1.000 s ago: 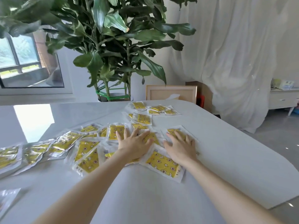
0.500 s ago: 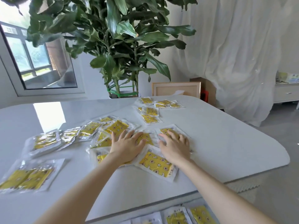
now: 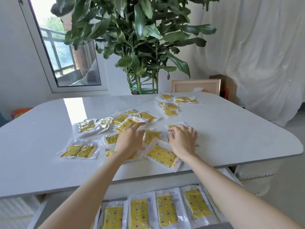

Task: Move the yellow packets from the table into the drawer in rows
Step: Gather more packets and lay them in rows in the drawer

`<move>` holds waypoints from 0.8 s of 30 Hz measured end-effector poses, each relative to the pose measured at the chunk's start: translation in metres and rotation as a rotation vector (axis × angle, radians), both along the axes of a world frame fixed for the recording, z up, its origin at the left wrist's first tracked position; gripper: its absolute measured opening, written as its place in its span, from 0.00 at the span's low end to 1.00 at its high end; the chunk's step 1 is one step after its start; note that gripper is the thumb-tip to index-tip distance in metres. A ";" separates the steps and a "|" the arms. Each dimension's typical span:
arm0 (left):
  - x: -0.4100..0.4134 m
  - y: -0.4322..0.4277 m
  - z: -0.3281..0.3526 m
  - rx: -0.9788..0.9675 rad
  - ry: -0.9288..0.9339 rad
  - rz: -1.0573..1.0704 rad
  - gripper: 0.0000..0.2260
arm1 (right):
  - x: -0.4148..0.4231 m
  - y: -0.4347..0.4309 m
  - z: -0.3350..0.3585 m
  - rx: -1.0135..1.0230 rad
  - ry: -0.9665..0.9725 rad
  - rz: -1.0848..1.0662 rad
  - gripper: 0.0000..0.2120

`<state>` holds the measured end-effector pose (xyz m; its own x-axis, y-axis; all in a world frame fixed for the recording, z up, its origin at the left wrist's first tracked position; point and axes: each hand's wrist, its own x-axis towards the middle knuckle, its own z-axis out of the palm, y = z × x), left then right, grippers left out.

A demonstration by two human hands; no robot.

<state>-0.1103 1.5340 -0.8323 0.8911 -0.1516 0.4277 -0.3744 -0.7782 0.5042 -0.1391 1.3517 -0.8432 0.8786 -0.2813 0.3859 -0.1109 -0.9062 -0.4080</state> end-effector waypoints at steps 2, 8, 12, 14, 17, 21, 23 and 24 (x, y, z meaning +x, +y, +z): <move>-0.003 0.006 0.007 -0.134 -0.036 -0.004 0.14 | -0.007 0.003 0.009 0.030 -0.050 0.030 0.12; -0.009 0.040 0.019 0.203 0.264 -0.025 0.19 | -0.025 0.008 0.034 -0.010 0.282 0.223 0.29; -0.033 0.052 0.024 0.557 0.493 -0.041 0.33 | -0.033 0.013 0.035 -0.047 0.544 0.176 0.49; -0.037 0.056 0.026 0.558 0.485 -0.056 0.37 | -0.031 0.014 0.036 -0.042 0.559 0.163 0.50; -0.040 0.061 0.027 0.506 0.515 -0.053 0.40 | -0.030 0.017 0.036 -0.003 0.623 0.165 0.45; -0.047 0.063 0.025 0.437 0.512 -0.012 0.40 | -0.039 0.019 0.039 0.100 0.631 0.201 0.34; -0.048 0.063 0.023 0.394 0.481 0.011 0.40 | -0.045 0.020 0.043 0.107 0.638 0.206 0.30; -0.049 0.062 0.022 0.336 0.477 0.020 0.38 | -0.048 0.021 0.045 0.110 0.636 0.201 0.29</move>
<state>-0.1592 1.5963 -0.8101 0.9775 -0.1906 -0.0906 -0.1499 -0.9292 0.3379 -0.1872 1.3731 -0.7980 0.9645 -0.0963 -0.2458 -0.1935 -0.8911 -0.4104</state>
